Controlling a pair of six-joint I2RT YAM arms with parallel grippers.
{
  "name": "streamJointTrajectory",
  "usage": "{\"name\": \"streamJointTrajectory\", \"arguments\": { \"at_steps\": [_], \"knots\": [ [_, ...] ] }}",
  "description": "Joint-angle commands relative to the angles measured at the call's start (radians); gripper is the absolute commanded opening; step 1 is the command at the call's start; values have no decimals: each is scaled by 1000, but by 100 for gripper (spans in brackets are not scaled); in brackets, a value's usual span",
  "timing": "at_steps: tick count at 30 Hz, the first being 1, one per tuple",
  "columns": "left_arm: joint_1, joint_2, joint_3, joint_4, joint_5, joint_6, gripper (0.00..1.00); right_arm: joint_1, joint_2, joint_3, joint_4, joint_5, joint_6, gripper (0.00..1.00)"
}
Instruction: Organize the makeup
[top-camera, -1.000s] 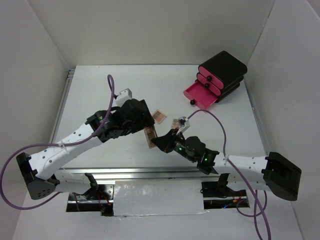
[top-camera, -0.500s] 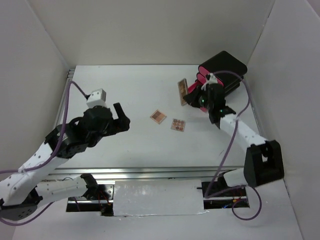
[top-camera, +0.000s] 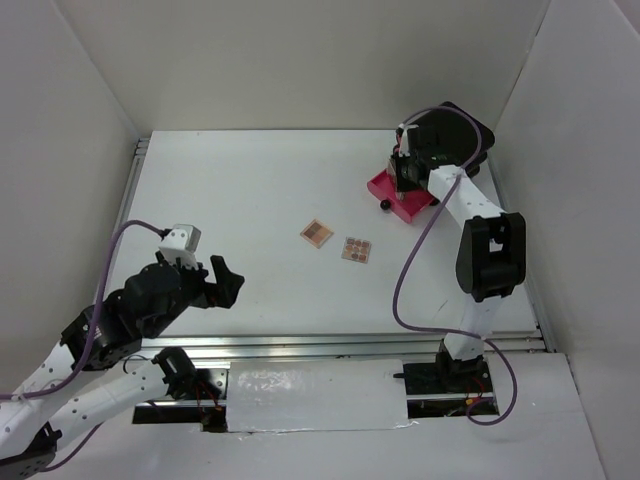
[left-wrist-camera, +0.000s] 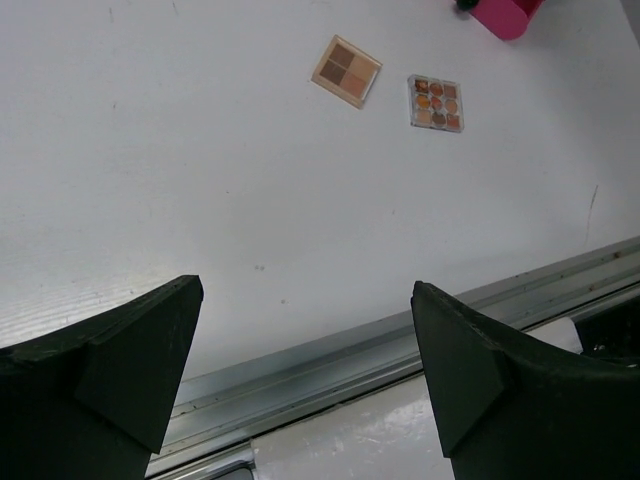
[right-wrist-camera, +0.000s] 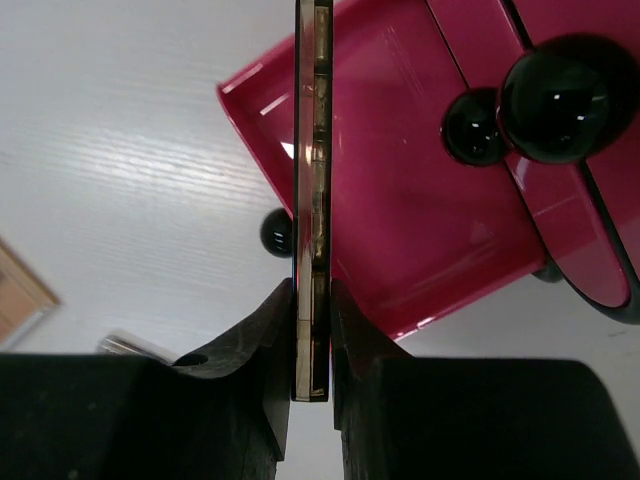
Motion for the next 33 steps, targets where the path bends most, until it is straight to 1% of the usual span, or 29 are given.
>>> {"name": "streamJointTrajectory", "arguments": {
  "at_steps": [1, 3, 7, 17, 24, 26, 33],
  "knots": [
    [3, -17, -19, 99, 42, 59, 100, -5, 13, 81, -42, 71, -111, 0],
    [3, -28, -22, 91, 44, 57, 99, -5, 37, 98, -52, 120, -141, 0],
    [3, -54, -46, 120, 81, 69, 99, -7, 42, 78, -13, 113, -194, 0],
    [3, -25, -46, 122, 93, 72, 99, -11, 7, -43, 96, -21, -277, 0],
    [3, -37, -46, 119, 85, 63, 99, -59, 24, -83, 130, -151, -257, 1],
    [3, -38, -49, 120, 87, 65, 99, -63, 22, -106, 153, -154, -250, 2],
    [3, -31, -49, 120, 90, 65, 99, -70, 19, -99, 161, -161, -246, 4]
  ]
}}
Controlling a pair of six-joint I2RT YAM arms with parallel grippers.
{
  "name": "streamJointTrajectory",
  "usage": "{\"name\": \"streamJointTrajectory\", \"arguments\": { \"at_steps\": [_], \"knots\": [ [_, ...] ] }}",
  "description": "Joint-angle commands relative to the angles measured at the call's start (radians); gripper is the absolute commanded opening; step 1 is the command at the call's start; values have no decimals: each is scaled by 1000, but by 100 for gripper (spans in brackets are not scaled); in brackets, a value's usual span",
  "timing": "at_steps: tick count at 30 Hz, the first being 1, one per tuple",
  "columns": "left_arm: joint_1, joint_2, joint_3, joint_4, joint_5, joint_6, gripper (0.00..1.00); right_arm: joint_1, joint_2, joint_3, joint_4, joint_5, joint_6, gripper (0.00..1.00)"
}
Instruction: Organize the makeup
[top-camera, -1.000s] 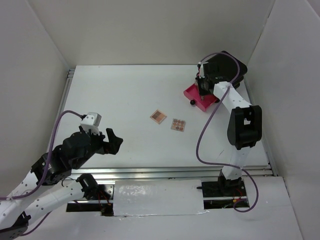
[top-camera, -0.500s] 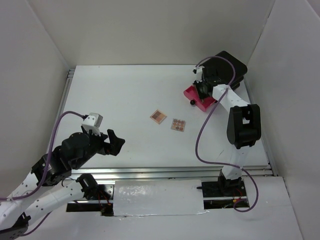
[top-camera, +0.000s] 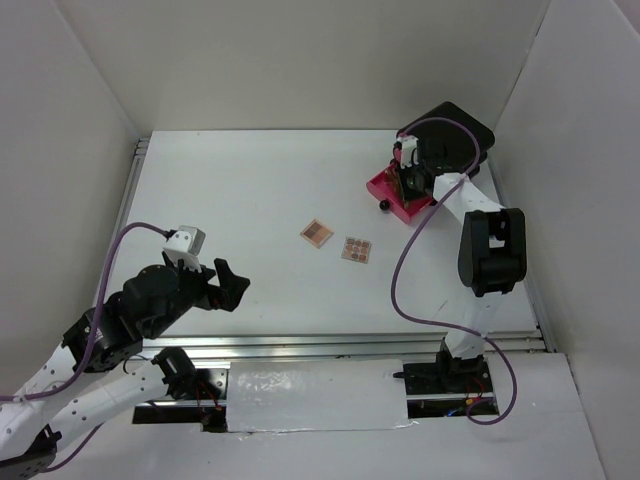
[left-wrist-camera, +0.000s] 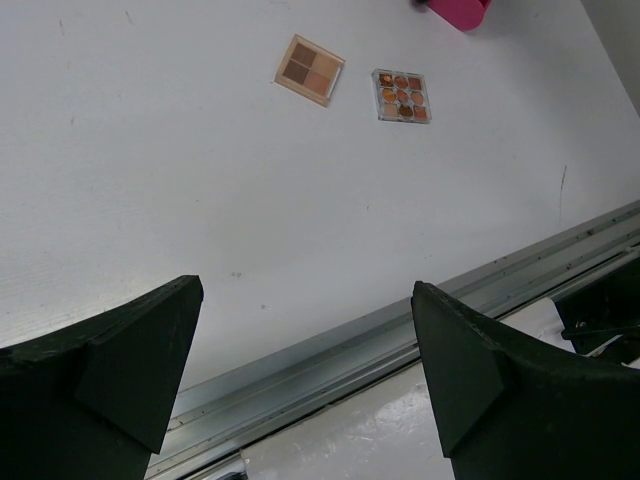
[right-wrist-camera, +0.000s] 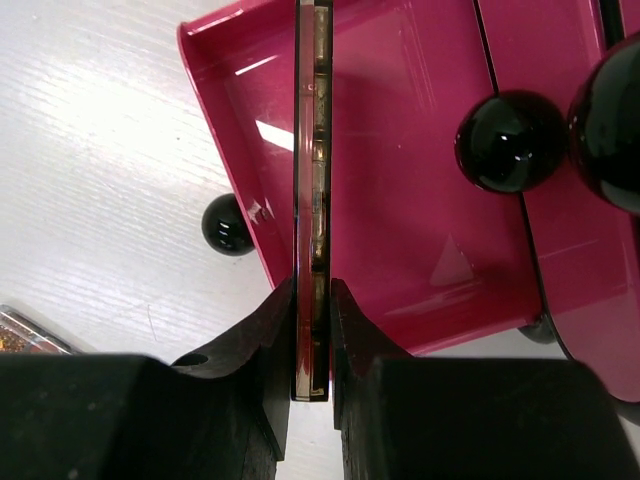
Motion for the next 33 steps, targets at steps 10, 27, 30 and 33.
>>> {"name": "streamJointTrajectory", "arguments": {
  "at_steps": [10, 27, 30, 33],
  "knots": [
    [1, 0, 2, 54, 11, 19, 99, -14, -11, 2, 57, -47, 19, 16],
    [1, 4, -1, 55, 14, 22, 99, -12, -88, 69, 12, -7, 56, 50],
    [1, -2, -1, 55, 14, 22, 100, -11, -68, 58, 7, -1, 47, 49],
    [3, -8, -1, 57, 11, 20, 99, -11, -30, 49, 3, -13, 49, 49]
  ]
}}
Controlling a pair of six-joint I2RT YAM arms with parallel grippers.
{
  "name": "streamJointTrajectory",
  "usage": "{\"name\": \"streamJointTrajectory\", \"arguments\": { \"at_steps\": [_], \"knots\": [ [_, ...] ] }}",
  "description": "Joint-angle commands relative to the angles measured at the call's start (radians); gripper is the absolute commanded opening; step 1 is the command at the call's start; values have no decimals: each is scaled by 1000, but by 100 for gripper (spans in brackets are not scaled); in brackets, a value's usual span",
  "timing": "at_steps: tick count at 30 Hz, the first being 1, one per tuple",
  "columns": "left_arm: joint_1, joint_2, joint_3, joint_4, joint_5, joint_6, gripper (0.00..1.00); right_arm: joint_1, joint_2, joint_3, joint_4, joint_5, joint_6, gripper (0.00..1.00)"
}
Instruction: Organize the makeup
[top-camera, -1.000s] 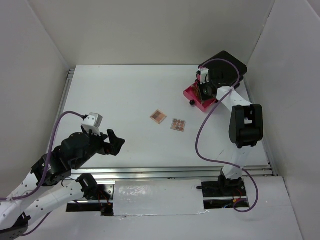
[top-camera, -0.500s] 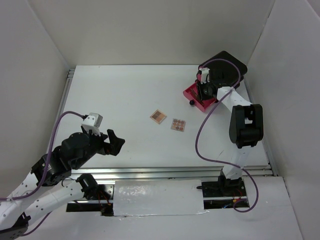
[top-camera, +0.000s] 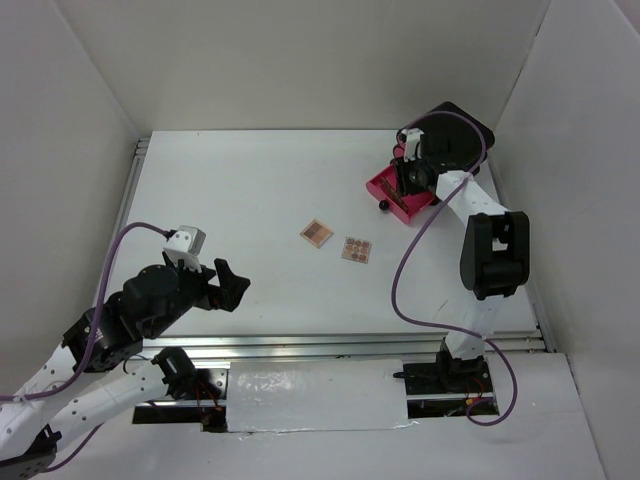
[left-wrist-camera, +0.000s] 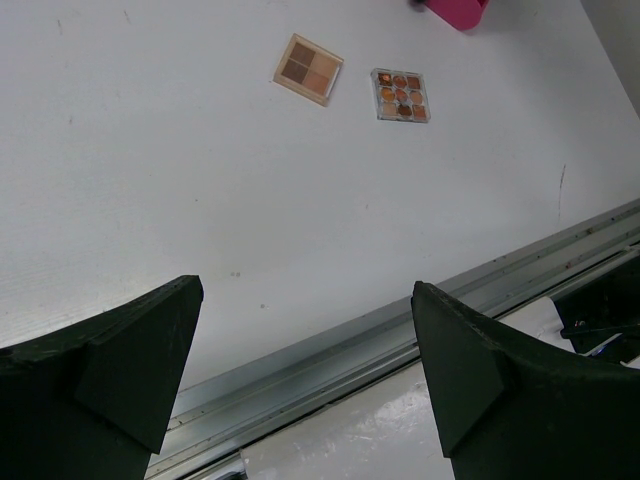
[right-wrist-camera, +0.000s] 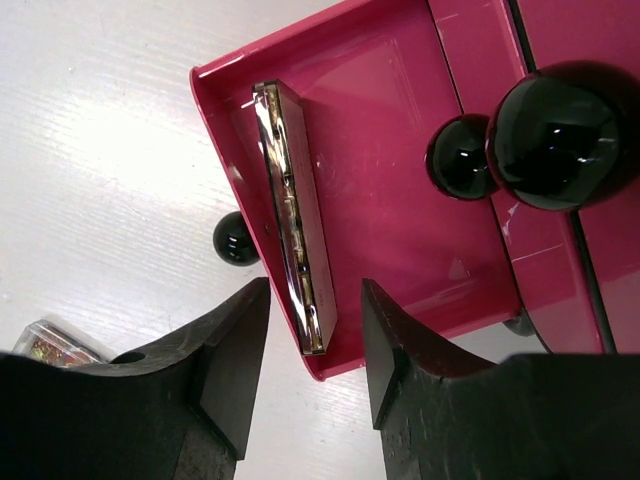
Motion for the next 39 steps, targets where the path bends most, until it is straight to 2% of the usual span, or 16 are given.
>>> {"name": "streamJointTrajectory", "arguments": {
  "at_steps": [1, 4, 5, 11, 20, 29, 33, 39],
  "knots": [
    [3, -9, -2, 56, 8, 20, 99, 0, 12, 29, -4, -5, -2, 49],
    [1, -7, -1, 55, 6, 20, 99, 9, 38, 37, -18, -23, -9, 47],
    [1, -6, -2, 55, 6, 18, 100, 9, 42, 43, -38, -37, -18, 33],
    [1, 5, -1, 52, 4, 20, 99, 41, 30, 46, -30, -35, -13, 0],
    [1, -9, 1, 52, 1, 18, 99, 96, 108, 83, -61, 35, -10, 0],
    [1, -7, -1, 53, 4, 20, 99, 99, 144, 96, -12, 265, 59, 0],
    [1, -9, -1, 53, 3, 20, 99, 99, 142, 99, -12, 274, 60, 0],
    [1, -4, -1, 53, 1, 18, 99, 101, 87, 90, -19, 156, 71, 0]
  ]
}}
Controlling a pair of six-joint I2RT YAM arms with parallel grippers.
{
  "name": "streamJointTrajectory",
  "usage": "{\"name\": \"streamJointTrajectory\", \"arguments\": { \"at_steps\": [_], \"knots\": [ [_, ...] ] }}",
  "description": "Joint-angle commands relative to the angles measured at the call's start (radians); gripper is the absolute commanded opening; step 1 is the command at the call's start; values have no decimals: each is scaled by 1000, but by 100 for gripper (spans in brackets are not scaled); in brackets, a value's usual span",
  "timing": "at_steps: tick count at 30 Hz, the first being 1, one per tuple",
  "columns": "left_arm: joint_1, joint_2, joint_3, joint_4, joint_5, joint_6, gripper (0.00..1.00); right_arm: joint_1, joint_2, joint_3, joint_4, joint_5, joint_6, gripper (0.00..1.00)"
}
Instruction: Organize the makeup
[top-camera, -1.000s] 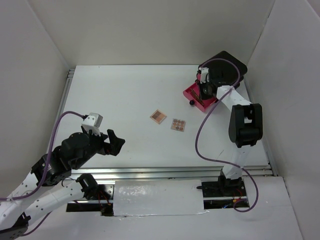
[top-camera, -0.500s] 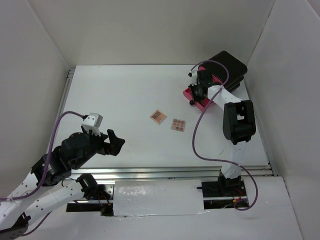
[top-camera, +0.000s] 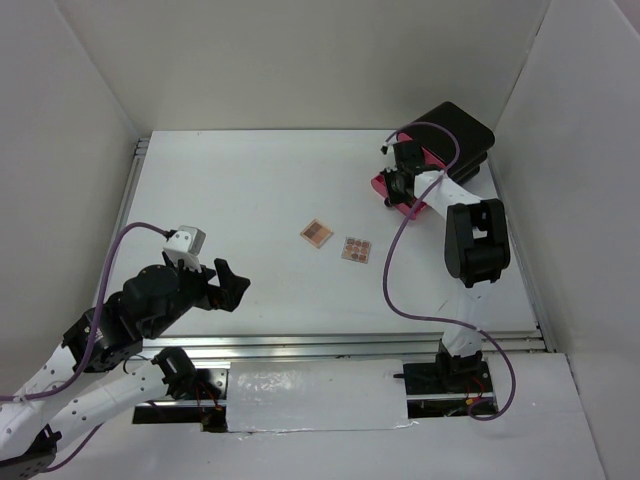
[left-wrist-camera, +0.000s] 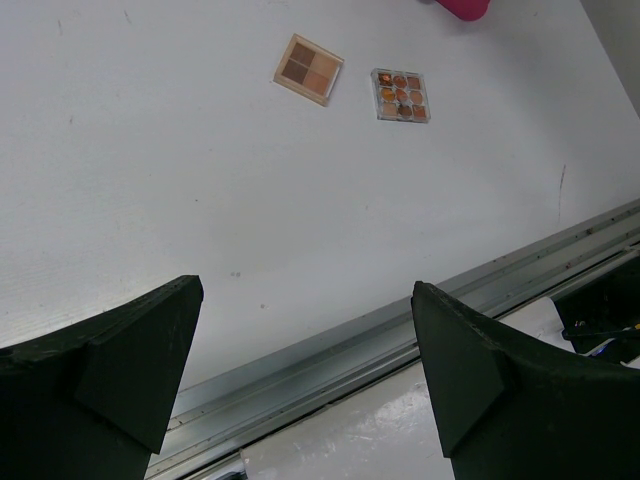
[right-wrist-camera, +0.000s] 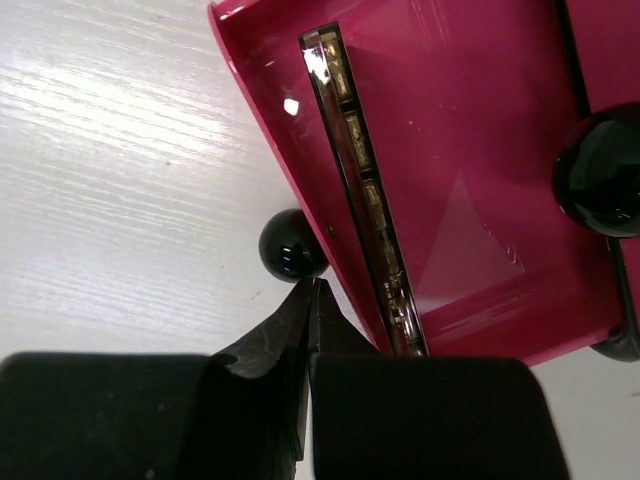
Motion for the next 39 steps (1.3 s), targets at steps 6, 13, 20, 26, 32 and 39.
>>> {"name": "streamJointTrajectory", "arguments": {
  "at_steps": [6, 13, 20, 26, 32, 39],
  "knots": [
    [1, -5, -1, 53, 2, 18, 99, 0, -55, 65, 18, -49, 20, 0],
    [1, -3, -1, 55, 5, 21, 99, -2, -38, 74, 10, -13, 20, 0],
    [1, 6, 1, 52, 4, 21, 99, -2, -18, 117, -5, 15, 28, 0],
    [1, 1, -1, 55, 8, 23, 99, -7, 0, 119, 8, 66, 42, 0],
    [1, 7, 1, 56, 8, 24, 99, -7, 17, 125, -5, 64, 43, 0],
    [1, 6, -1, 55, 8, 24, 99, -7, -37, 91, 21, -16, 51, 0]
  ]
}}
